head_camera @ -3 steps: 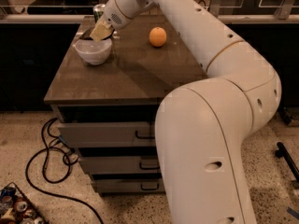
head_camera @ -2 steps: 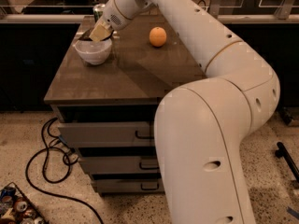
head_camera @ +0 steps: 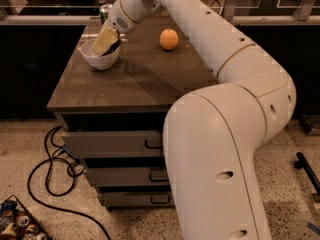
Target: Place rxbar chocolate into white bowl
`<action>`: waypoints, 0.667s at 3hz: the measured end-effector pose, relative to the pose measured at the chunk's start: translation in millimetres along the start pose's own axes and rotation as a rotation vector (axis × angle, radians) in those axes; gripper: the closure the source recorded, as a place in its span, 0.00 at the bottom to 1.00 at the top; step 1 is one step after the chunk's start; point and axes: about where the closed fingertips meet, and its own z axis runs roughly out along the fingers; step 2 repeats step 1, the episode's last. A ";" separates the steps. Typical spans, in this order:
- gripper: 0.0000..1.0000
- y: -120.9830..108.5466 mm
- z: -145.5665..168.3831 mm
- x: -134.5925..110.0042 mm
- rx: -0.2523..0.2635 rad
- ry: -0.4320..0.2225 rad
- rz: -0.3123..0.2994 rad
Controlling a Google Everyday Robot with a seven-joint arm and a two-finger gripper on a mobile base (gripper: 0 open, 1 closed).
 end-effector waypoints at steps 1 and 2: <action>0.00 0.6 1.6 0.2 -0.002 0.001 0.000; 0.00 0.6 1.6 0.2 -0.002 0.001 0.000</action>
Offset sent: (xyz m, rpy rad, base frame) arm 0.0000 0.0000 0.0000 0.0000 0.0000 0.0000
